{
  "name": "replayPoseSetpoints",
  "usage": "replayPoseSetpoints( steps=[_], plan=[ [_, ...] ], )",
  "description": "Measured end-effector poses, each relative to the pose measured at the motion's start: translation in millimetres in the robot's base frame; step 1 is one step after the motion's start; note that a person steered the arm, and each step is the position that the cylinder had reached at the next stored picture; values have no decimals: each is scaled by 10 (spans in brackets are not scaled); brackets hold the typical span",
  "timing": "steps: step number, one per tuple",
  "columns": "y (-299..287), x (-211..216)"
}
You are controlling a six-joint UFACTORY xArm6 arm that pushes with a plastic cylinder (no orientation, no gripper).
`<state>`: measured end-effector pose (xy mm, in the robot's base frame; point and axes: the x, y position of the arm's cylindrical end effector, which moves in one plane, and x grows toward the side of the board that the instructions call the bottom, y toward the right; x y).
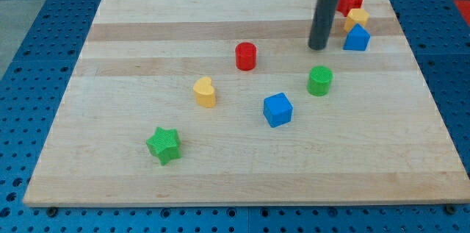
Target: Move the red circle into the green circle
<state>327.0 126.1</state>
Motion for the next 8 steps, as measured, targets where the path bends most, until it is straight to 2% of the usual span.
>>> replayPoseSetpoints(
  steps=[1, 2, 5, 6, 7, 8],
  plan=[
    [181, -169],
    [420, -75],
    [432, 512],
    [185, 581],
    [-251, 1],
    [-890, -250]
  ],
)
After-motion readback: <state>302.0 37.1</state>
